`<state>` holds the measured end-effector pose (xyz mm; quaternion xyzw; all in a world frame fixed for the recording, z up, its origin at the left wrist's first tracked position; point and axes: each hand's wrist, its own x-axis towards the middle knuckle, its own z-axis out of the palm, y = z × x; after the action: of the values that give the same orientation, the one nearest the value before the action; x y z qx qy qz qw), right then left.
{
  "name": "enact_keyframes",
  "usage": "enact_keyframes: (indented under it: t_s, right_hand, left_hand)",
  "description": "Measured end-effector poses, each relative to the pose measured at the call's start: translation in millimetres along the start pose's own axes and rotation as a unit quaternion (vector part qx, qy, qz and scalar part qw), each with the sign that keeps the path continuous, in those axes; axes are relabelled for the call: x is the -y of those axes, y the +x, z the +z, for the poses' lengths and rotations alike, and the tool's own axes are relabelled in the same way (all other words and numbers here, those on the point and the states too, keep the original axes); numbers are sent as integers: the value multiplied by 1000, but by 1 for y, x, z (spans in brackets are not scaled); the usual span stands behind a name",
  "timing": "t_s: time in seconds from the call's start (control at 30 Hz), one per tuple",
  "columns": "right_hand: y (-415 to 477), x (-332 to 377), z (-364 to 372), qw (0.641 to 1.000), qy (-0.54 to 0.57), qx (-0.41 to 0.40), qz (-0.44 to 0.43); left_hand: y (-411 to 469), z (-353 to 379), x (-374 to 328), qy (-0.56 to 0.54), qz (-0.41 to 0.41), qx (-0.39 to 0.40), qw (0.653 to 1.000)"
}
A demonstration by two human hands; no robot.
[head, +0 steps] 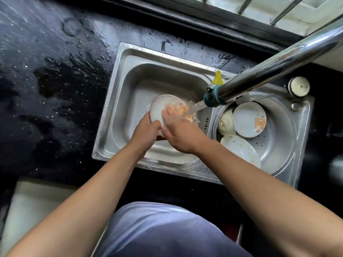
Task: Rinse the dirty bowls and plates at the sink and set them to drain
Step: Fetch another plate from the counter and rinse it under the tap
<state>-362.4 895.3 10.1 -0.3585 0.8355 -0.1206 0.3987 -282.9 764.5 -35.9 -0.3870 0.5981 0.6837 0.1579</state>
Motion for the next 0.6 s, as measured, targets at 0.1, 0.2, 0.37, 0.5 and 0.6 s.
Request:
enact_keyframes:
  t_s: [0.1, 0.2, 0.37, 0.5, 0.6]
  right_hand:
    - [-17, -2, 16, 996, 49, 8, -69]
    - [-26, -16, 17, 998, 0, -42, 40]
    - [-10, 1, 11, 992, 117, -40, 27]
    - [-42, -21, 26, 988, 141, -28, 59]
    - [-24, -23, 23, 983, 91, -56, 146]
  left_hand:
    - [2, -9, -4, -65, -12, -21, 998]
    - [1, -6, -5, -45, -20, -36, 998]
    - [1, 11, -8, -28, -18, -4, 999]
    - [8, 11, -2, -10, -30, -26, 999]
    - [3, 23, -1, 40, -1, -4, 999]
